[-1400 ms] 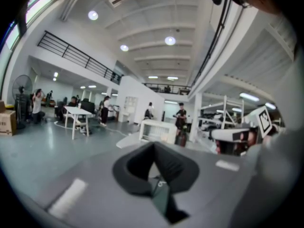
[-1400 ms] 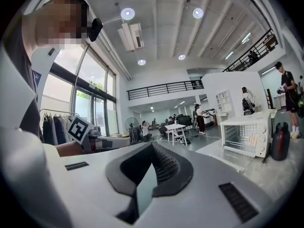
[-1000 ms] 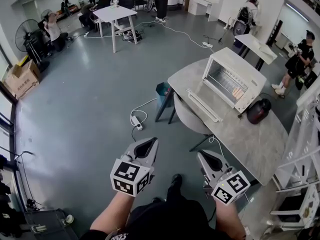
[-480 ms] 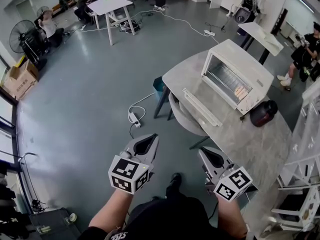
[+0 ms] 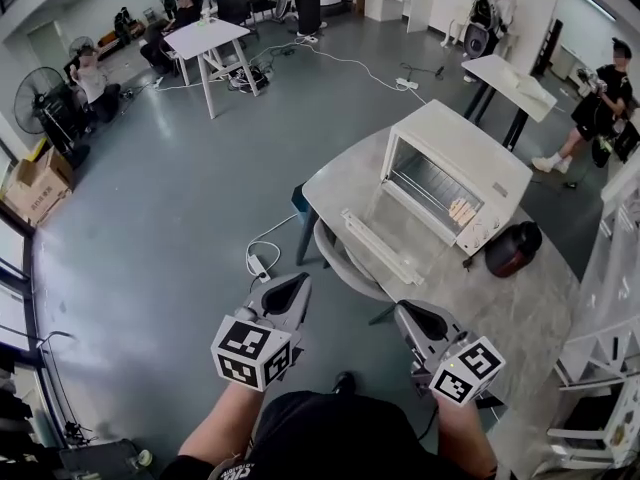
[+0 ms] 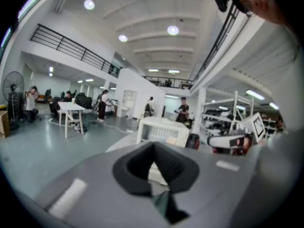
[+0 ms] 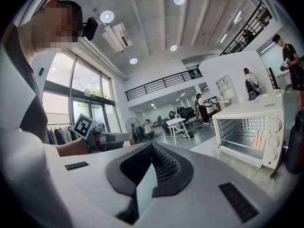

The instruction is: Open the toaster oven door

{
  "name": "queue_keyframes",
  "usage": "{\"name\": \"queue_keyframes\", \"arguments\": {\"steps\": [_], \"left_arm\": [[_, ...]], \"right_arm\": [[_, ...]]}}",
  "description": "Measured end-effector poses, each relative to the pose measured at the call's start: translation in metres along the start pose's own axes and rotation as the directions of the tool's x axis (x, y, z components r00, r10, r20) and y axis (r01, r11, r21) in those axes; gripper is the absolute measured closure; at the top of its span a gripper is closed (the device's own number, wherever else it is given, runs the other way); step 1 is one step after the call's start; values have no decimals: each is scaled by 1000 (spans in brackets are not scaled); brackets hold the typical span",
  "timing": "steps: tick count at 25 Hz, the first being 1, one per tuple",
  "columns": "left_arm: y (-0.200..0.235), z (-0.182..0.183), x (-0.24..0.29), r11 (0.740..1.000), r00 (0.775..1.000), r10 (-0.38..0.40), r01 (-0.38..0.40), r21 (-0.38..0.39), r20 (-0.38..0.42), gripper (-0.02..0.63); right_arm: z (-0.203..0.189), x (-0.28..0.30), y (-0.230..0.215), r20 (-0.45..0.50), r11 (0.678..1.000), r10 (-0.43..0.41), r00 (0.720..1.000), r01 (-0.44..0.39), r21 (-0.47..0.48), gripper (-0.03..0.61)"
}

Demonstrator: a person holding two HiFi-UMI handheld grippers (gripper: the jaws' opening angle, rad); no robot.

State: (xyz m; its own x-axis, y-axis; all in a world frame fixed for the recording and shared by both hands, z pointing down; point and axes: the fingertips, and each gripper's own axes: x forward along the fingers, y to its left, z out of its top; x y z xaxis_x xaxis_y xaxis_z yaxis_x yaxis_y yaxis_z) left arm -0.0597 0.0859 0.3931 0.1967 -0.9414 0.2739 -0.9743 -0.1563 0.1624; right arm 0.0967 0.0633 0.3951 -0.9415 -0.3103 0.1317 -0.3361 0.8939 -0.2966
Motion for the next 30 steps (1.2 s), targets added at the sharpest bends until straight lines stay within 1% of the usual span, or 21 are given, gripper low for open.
{"name": "queue_keyframes", "arguments": {"steps": [3, 6, 10, 14, 18, 21, 23, 25, 28, 30], "left_arm": [[-8, 9, 17, 1000, 1000, -10, 10, 13, 12, 604], [-12, 14, 29, 999, 1000, -27, 27, 22, 8, 604], [-1, 25, 51, 999, 999, -47, 46, 14, 18, 604], [11, 34, 86, 995, 995, -101, 100, 9, 22, 604], [27, 49, 127, 983, 983, -181, 181, -21, 16, 604], [43, 71, 156, 973, 973, -229, 229, 3, 17, 604], [55, 88, 173, 968, 967, -252, 251, 26, 27, 604], [64, 99, 187, 961, 961, -274, 273, 40, 28, 604], [75, 98, 205, 950, 952, -307, 307, 49, 4, 604], [82, 93, 217, 944, 945, -327, 327, 41, -18, 604]], "right_arm": [[6, -3, -20, 8, 1000, -6, 1000, 6, -1, 584], [13, -4, -30, 26, 1000, -9, 1000, 9, 6, 584], [17, 5, -46, 21, 1000, -26, 999, 26, 3, 584], [23, 20, -68, 23, 998, -63, 998, 63, 5, 584], [39, 37, -95, 38, 990, -139, 990, 139, 12, 584], [56, 55, -111, 61, 983, -184, 981, 183, 16, 584], [63, 71, -120, 60, 980, -201, 978, 201, 15, 584], [65, 86, -128, 53, 976, -217, 975, 216, 23, 584], [63, 108, -136, 41, 972, -233, 972, 232, 35, 584], [61, 120, -142, 30, 968, -247, 969, 245, 44, 584]]}}
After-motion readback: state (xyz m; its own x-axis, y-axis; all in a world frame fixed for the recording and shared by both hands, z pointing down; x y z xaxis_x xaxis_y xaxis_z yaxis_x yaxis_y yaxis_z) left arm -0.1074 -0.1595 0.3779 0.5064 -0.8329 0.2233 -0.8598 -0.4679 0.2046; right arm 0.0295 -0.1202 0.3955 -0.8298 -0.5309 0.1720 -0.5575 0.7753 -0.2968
